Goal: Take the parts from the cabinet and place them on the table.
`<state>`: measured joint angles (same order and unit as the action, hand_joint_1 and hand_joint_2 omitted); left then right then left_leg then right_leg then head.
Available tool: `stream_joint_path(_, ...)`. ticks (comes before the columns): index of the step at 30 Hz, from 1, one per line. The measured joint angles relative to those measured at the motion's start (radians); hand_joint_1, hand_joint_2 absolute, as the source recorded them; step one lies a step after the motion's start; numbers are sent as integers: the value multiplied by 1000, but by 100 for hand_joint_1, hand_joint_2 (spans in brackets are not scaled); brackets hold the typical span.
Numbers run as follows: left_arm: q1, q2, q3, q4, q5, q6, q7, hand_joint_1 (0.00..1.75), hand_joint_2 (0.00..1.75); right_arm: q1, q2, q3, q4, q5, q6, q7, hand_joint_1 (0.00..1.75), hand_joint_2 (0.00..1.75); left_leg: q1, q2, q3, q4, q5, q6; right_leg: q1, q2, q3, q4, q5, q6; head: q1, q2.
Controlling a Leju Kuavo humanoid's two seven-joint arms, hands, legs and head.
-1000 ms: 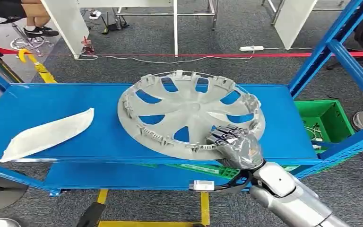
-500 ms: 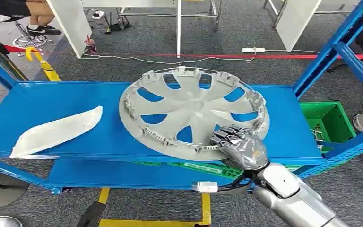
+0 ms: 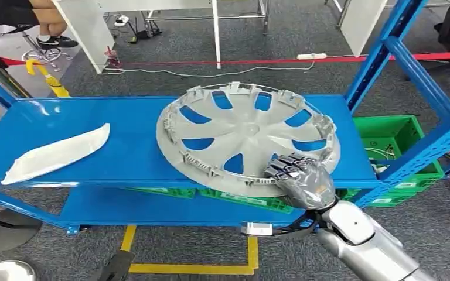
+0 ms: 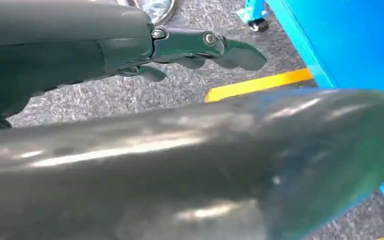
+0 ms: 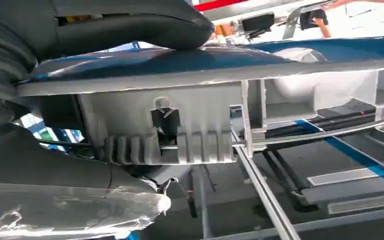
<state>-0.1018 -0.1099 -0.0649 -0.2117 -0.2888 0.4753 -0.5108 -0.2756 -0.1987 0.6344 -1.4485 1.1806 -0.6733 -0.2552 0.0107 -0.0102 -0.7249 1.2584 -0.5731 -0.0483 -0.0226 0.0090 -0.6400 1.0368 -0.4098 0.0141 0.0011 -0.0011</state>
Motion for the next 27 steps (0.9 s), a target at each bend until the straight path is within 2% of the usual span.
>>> stream_joint_path(1, 0, -1, 0, 0, 0, 0, 0, 0, 0, 1, 0, 0, 0, 1, 0, -2, 175, 175, 0, 0, -5, 51, -13, 0, 1, -1, -12, 0, 10, 0, 1, 0)
stream_joint_path(2, 0, -1, 0, 0, 0, 0, 0, 0, 0, 2, 0, 0, 0, 1, 0, -5, 175, 175, 0, 0, 13, 51, 6, 2, 2, -2, -24, 0, 20, 0, 0, 0)
stream_joint_path(3, -1, -1, 0, 0, 0, 0, 0, 0, 0, 2, 0, 0, 0, 1, 0, -5, 175, 175, 0, 0, 43, 18, 38, 4, 2, -2, -36, 0, 30, 2, 0, 0)
stream_joint_path(4, -2, -1, -1, 0, 0, 0, 0, 0, 0, 2, 0, 0, 0, -1, 0, -7, 175, 175, 0, 0, 94, -51, 73, 7, 2, -2, -48, 0, 40, 5, 0, 0)
stream_joint_path(5, -4, -1, -1, -1, 0, 1, 0, 0, 0, 2, 0, 0, 0, -4, 0, -9, 175, 175, 0, 0, 154, -133, 90, 10, 1, -1, -57, 0, 50, 10, 0, 0)
stream_joint_path(6, -9, -1, -1, -2, 0, 1, 0, 0, 0, 2, 0, -1, -1, -7, 0, -11, 175, 175, -1, 0, 217, -219, 64, 12, 3, -1, -63, 1, 58, 17, 0, 0)
stream_joint_path(7, -13, -1, -1, -3, 0, 2, -1, 0, 0, 2, 0, -4, -3, -10, 0, -14, 175, 175, -5, -4, 237, -271, 52, 20, 5, -3, -69, 1, 67, 23, 2, 0)
stream_joint_path(8, -14, -2, -2, -3, 0, 3, -1, 0, 0, 2, 0, -4, -3, -16, 0, -15, 175, 175, -6, -4, 225, -267, 62, 24, 5, -3, -67, -8, 83, 29, 3, 0)
stream_joint_path(9, -14, -2, -2, -3, 0, 3, -2, 0, 0, 2, 0, -4, -3, -20, 0, -16, 175, 175, -11, -4, 218, -264, 69, 31, 2, -3, -67, -20, 97, 35, -3, 0)
stream_joint_path(10, -11, -2, -3, -3, -1, 4, -2, 0, 0, 5, 0, -4, -3, -22, 0, -18, 175, 175, -12, -3, 212, -266, 79, 40, 1, -3, -67, -29, 110, 42, 1, 0)
stream_joint_path(11, -7, -3, -3, -3, -1, 4, -1, 0, 0, 9, -1, -4, -2, -24, 0, -19, 175, 175, -5, 2, 205, -272, 94, 52, -2, -2, -74, -31, 109, 48, -1, 0)
stream_joint_path(12, -5, 0, -4, -3, 0, 7, 0, 0, 0, 12, -1, -5, -2, -27, 0, -19, 175, 175, -6, 3, 193, -272, 107, 59, -1, -5, -91, -8, 54, 51, 4, 0)
stream_joint_path(13, -4, 1, -4, -3, -1, 10, 0, 0, 0, 14, -1, -5, -2, -27, 0, -19, 175, 175, -7, 4, 181, -272, 117, 66, -1, -5, -101, 50, -11, 52, 5, 0)
stream_joint_path(14, -5, 0, -5, -3, -1, 11, 0, 0, 0, 15, -1, -4, -2, -27, 0, -20, 175, 175, -8, 4, 168, -271, 128, 69, 0, -5, -118, 137, -75, 55, 6, 0)
stream_joint_path(15, -5, -1, -5, -3, -2, 11, 0, 0, 0, 17, -1, -4, -2, -28, 0, -20, 175, 175, -10, 4, 153, -270, 140, 71, 2, -4, -135, 219, -117, 56, 6, 0)
stream_joint_path(16, -4, -1, -5, -3, -2, 11, 0, 0, 0, 18, -1, -4, -2, -28, 0, -20, 175, 175, -12, 4, 139, -269, 151, 71, 3, -4, -141, 281, -137, 55, 6, 0)
stream_joint_path(17, -3, -1, -6, -3, -2, 12, 0, 0, 0, 20, -1, -3, -2, -28, 0, -20, 175, 175, -13, 4, 122, -269, 164, 70, 5, -4, -129, 304, -124, 53, 5, 0)
stream_joint_path(18, -3, -1, -6, -3, -2, 12, 0, 0, 0, 20, -1, -3, -2, -28, 0, -20, 175, 175, -14, 4, 108, -268, 175, 69, 7, -4, -96, 283, -92, 50, 5, 0)
stream_joint_path(19, -3, -1, -6, -3, -2, 12, 0, 0, 0, 20, -1, -3, -2, -28, 0, -20, 175, 175, -15, 4, 94, -268, 185, 68, 9, -4, -43, 227, -57, 45, 5, 0)
stream_joint_path(20, -3, -1, -6, -3, -2, 12, 0, 0, 0, 19, -1, -4, -2, -29, 0, -19, 175, 175, -16, 3, 84, -268, 195, 65, 12, -4, 20, 151, -41, 39, 5, 0)
stream_joint_path(21, -3, -2, -6, -3, -2, 12, 0, 0, 0, 18, -1, -4, -2, -29, 0, -19, 175, 175, -15, 2, 78, -266, 205, 62, 16, -4, 87, 57, -74, 30, 5, 0)
stream_joint_path(22, -3, -2, -6, -3, -2, 12, 0, 0, 0, 16, -1, -4, -3, -29, 0, -19, 175, 175, -20, 2, 71, -265, 211, 56, 19, -4, 141, -17, -100, 26, 5, 0)
stream_joint_path(23, -3, -2, -7, -3, -2, 13, 0, 0, 0, 15, -1, -5, -4, -30, 0, -19, 175, 175, -19, 3, 68, -266, 224, 49, 21, -4, 139, -31, -108, 28, 3, 0)
stream_joint_path(25, -2, -2, -7, -3, -3, 13, 0, 0, 0, 16, -1, -4, -4, -34, 0, -18, 175, 175, -14, 4, 63, -275, 246, 36, 28, -1, 124, -27, -91, 15, 8, 0)
stream_joint_path(26, -1, -2, -7, -3, -3, 13, 0, 0, 0, 15, -1, -3, -4, -35, 0, -16, 175, 175, -15, 3, 58, -275, 252, 30, 19, -5, 102, -40, -75, 8, 6, 0)
stream_joint_path(27, 0, 0, -7, -3, -3, 14, 0, 0, 0, 12, -1, -1, -4, -38, 0, -13, 175, 175, -12, 3, 48, -265, 217, 23, 17, -8, 111, -39, -62, 3, 9, 0)
